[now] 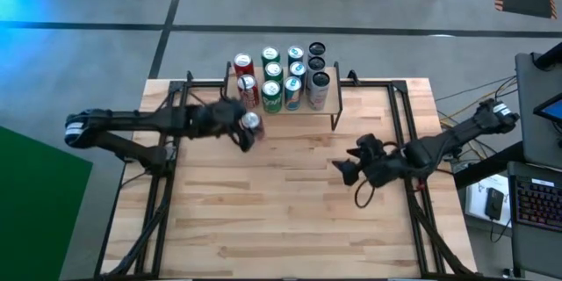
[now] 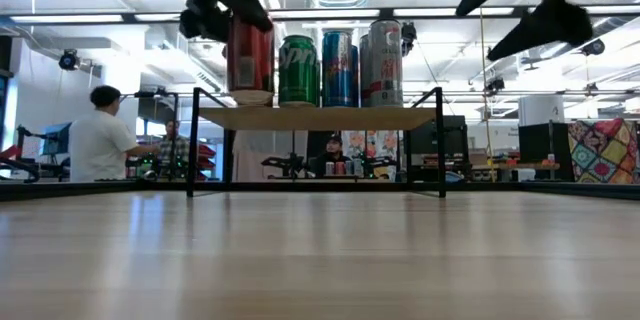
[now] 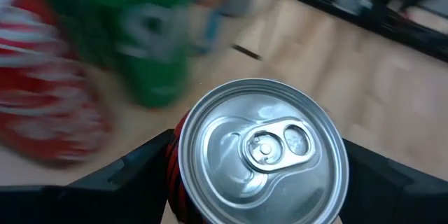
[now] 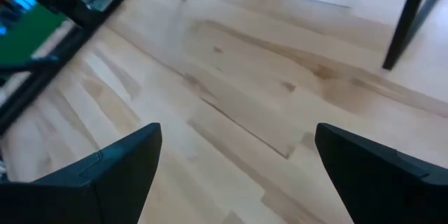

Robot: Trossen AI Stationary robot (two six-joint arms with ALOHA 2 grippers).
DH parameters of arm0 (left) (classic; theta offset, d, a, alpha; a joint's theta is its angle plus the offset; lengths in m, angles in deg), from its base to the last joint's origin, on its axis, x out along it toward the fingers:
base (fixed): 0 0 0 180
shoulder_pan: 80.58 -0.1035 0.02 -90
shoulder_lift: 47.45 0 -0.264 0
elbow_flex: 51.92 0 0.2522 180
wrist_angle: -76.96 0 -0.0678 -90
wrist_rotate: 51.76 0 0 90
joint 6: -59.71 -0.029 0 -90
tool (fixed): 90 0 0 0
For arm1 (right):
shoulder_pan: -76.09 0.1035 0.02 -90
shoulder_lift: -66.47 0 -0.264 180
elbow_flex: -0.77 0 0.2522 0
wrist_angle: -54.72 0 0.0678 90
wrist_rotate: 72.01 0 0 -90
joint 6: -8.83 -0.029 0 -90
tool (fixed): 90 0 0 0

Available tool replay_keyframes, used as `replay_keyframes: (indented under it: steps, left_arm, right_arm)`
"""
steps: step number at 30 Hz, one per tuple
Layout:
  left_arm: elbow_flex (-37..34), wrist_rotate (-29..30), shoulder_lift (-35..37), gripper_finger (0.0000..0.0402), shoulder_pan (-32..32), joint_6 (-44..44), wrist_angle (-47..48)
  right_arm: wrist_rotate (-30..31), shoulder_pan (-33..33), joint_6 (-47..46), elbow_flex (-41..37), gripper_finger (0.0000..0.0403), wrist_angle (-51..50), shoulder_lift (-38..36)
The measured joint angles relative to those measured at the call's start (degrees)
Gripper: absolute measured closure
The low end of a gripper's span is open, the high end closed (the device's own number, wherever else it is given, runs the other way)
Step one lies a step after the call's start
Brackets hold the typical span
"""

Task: Place canned beverage on shelf
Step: Put the red soda can on the shelf aligned with the other red soda can

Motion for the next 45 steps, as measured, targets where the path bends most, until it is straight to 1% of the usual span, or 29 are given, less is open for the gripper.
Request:
replay_keyframes:
  steps: [3, 5, 9, 12, 14, 17, 24, 30, 36, 39, 45]
  left_arm:
    - [0.0, -0.1, 0.5, 0.0108, -4.1, -1.3, 0.0]
    - [0.0, -0.5, 0.6, 0.0108, -6.2, -2.5, 0.1]
    - [0.0, -0.8, 0.9, 0.0105, -10.3, -5.0, 0.1]
    - [0.8, -2.8, 1.0, 0.0099, -13.2, -6.6, -0.2]
    - [0.9, -4.2, 1.0, 0.0099, -15.0, -6.7, -1.0]
    - [0.9, -4.6, 0.9, 0.0099, -16.8, -6.7, -1.9]
    - [0.9, -6.3, 0.9, 0.0099, -19.0, -8.2, -1.6]
    - [0.9, -6.3, 0.9, 0.0099, -20.9, -8.3, -1.7]
    - [0.9, -6.3, 0.9, 0.0098, -21.8, -8.1, -1.9]
    - [0.9, -6.4, 0.9, 0.0090, -21.8, -8.0, -2.4]
    - [1.1, -5.5, 0.9, 0.0061, -22.3, -8.8, -4.4]
  right_arm:
    - [-2.5, -3.0, 3.2, -3.4, 0.0035, 4.9, -2.7]
    - [-3.6, -4.5, 3.5, -4.3, 0.0035, 5.8, -3.4]
    - [-3.5, -6.4, 2.9, -4.4, 0.0035, 6.0, -3.5]
    - [-3.3, -7.6, 2.3, -4.4, 0.0035, 6.9, -3.5]
    - [-3.3, -8.6, 2.2, -4.4, 0.0035, 6.9, -3.4]
    - [-3.5, -9.9, 2.2, -4.4, 0.0035, 6.9, -3.5]
    - [-5.1, -11.4, 2.6, -4.4, 0.0035, 6.9, -3.5]
    - [-5.1, -11.6, 3.1, -4.4, 0.0035, 6.6, -3.5]
    - [-6.4, -13.0, 4.4, -4.4, 0.0035, 6.6, -3.5]
    - [-6.5, -13.3, 5.0, -4.4, 0.0035, 6.8, -3.5]
    - [-6.5, -14.0, 5.8, -4.4, 0.0035, 6.8, -3.5]
